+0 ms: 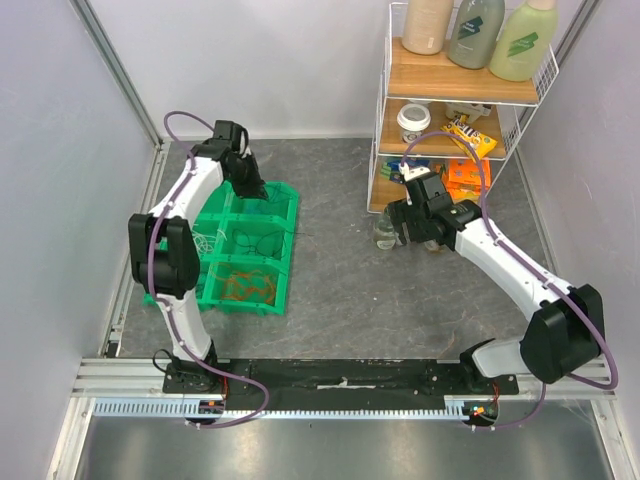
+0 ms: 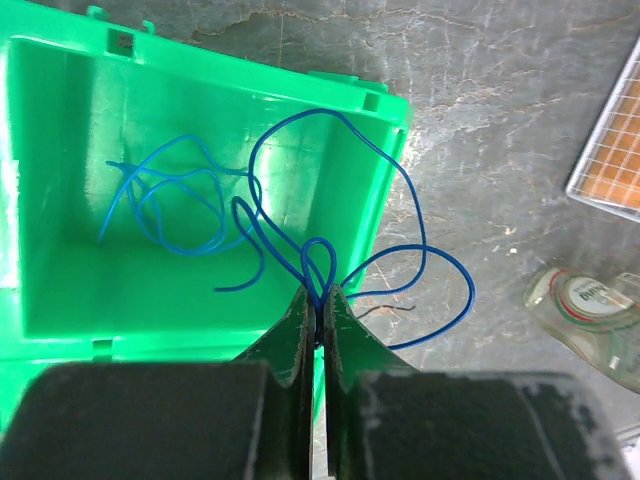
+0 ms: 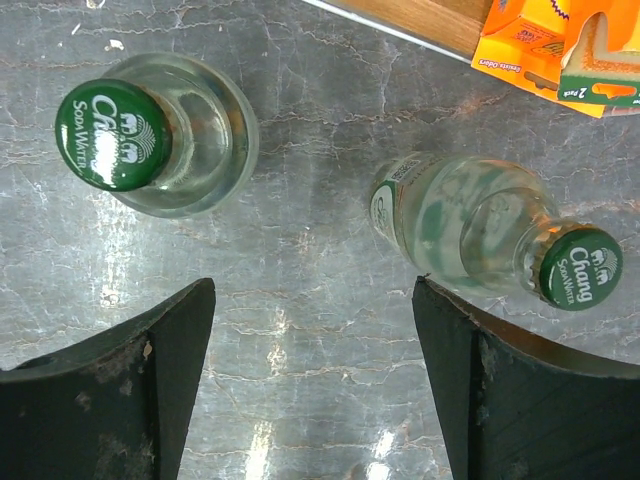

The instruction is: Untangle the cables

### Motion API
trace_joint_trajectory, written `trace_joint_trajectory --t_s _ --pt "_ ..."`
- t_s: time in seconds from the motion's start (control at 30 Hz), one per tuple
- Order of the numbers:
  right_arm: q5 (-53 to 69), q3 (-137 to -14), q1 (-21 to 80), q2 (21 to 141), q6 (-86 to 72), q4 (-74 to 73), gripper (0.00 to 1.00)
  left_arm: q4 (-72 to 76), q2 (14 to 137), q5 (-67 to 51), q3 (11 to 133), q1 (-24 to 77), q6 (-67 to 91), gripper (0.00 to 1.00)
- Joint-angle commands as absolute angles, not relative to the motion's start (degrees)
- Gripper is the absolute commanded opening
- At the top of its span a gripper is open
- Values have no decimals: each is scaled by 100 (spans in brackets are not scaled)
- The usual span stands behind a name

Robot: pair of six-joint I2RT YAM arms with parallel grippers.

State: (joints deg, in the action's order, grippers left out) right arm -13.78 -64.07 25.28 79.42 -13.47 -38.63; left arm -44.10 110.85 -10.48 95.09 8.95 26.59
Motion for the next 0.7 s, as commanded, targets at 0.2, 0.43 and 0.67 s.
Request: trace_joint_trajectory --t_s 0.2,0.43,0.67 --pt "-1362 -6302 2505 7550 -1319 -3648 88 -3490 10073 -2469 9299 106 3015 2" --pt "-1371 -6249 2514 7488 -1125 -3595 88 -3217 9695 -2900 8974 -509 3076 2" --pt "-1380 -6284 2505 7506 -1081 -3560 88 -3217 9458 -3207 8921 -1036 2944 2"
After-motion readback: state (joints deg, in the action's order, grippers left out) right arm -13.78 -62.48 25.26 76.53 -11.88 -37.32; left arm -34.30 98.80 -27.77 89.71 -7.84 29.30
